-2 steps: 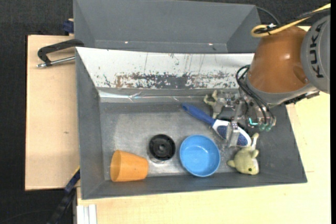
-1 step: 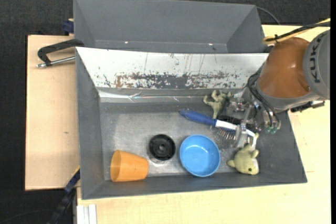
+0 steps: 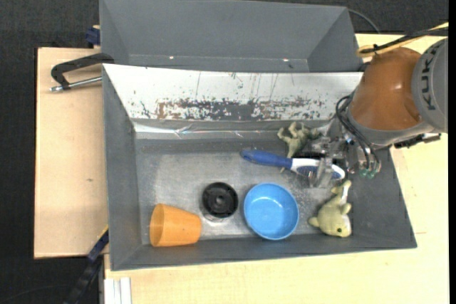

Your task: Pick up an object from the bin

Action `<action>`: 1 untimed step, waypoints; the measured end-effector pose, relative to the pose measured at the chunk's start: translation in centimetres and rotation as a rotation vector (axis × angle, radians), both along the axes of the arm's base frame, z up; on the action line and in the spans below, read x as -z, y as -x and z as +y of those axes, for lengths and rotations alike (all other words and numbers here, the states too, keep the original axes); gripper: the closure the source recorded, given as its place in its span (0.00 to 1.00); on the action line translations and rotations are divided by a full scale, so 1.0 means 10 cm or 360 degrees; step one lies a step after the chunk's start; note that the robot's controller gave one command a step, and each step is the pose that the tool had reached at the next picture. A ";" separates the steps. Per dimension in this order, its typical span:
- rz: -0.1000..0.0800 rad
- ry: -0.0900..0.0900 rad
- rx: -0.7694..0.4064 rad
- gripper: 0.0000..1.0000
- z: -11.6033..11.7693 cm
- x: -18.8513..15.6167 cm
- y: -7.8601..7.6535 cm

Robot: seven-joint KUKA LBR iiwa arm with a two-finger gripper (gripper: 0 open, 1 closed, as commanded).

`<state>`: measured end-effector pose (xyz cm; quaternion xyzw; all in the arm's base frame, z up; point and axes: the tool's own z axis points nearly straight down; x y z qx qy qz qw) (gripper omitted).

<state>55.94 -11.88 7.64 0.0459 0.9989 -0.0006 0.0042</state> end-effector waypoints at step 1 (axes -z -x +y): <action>-0.0007 0.0006 -0.0146 1.00 -0.37 -1.91 0.18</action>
Offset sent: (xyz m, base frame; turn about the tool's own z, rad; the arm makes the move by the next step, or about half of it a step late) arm -0.0206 -0.0355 0.1860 -0.0934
